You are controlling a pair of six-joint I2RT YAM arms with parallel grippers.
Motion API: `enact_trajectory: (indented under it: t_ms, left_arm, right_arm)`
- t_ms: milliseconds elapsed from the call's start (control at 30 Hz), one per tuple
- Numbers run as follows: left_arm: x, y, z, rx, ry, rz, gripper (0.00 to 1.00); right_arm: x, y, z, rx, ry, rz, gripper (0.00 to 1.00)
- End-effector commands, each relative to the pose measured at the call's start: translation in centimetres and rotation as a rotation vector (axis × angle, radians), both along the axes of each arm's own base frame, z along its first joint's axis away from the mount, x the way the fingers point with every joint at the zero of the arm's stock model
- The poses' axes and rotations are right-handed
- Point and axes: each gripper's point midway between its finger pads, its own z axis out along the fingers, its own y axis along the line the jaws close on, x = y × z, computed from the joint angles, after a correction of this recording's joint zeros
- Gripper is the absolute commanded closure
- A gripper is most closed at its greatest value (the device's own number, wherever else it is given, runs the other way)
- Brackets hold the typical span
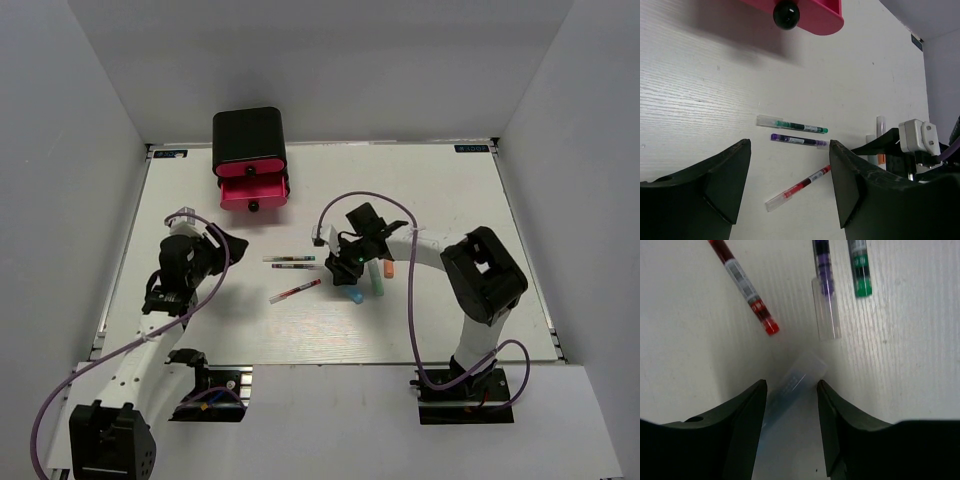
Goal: Sort the stationery into containers
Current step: Grab a piece of stationery with the right arm, then place the stationery into the container
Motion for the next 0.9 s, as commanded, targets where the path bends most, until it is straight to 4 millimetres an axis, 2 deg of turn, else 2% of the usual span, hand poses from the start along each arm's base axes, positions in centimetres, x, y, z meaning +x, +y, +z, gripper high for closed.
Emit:
enact_trajectory:
  t_ms: [0,167,233,267,367,400,433,500,567,600,633,667,733,800,867]
  left_arm:
    - [-0.9,0.4,-0.9,0.028,0.024,0.006,0.26]
    - [-1.8,0.5,-1.7,0.030,0.039,0.006,0.26]
    - [-2.2,0.5,-1.5,0.029,0.029,0.006,0.26]
    - [-2.3,0.5,-2.0,0.030,0.038,0.006,0.26]
    - [-2.7,0.7,-2.2,0.026,0.045,0.018,0.26]
    - [-2.7,0.7,-1.9,0.016,0.035,0.022,0.26]
    - [-3.0,0.7,-2.5,0.018,0.053,0.022,0.26]
    - [-3.0,0.7,-2.2,0.017,0.043,0.022,0.26]
    - [-3.3,0.7,-2.6,0.018,0.050,0.022,0.25]
    - [-3.2,0.5,-2.3,0.011,0.039,0.009,0.25]
    - [-3.4,0.3,-2.7,0.007,0.048,-0.002,0.25]
    - [-3.2,0.3,-2.6,0.006,0.032,-0.002,0.25]
    - [-3.4,-0.1,-2.8,-0.011,0.036,-0.020,0.25]
    - [-3.2,-0.2,-2.6,-0.024,0.022,-0.015,0.25]
    - [-3.4,-0.3,-3.0,-0.035,0.034,-0.020,0.25]
  right_arm:
    - [0.5,0.4,-1.0,-0.053,-0.043,-0.042,0.49]
    - [-0.4,0.2,-1.8,-0.102,-0.029,-0.023,0.46]
    - [-0.8,0.2,-2.1,-0.123,-0.022,-0.024,0.51]
    - [-0.9,0.3,-2.2,-0.128,-0.020,-0.025,0.55]
    - [-1.2,0.3,-2.4,-0.138,-0.013,-0.020,0.76]
    - [-1.1,0.5,-2.1,-0.133,-0.013,-0.018,0.93]
    - [-0.8,0.7,-1.7,-0.123,-0.019,-0.018,0.99]
    - [-0.2,1.2,-0.5,-0.094,-0.048,-0.014,1.00]
    - [0.8,1.9,1.5,-0.051,-0.104,0.003,1.00]
    - [2.0,3.0,3.5,-0.011,-0.153,0.018,1.00]
    - [2.2,3.6,4.7,0.028,-0.169,0.052,1.00]
    - [2.8,4.2,6.5,0.068,-0.204,0.062,1.00]
    - [4.5,6.7,11.2,0.183,-0.311,0.114,1.00]
    - [6.3,9.0,13.8,0.257,-0.396,0.164,1.00]
    - [8.4,11.6,18.9,0.372,-0.512,0.198,1.00]
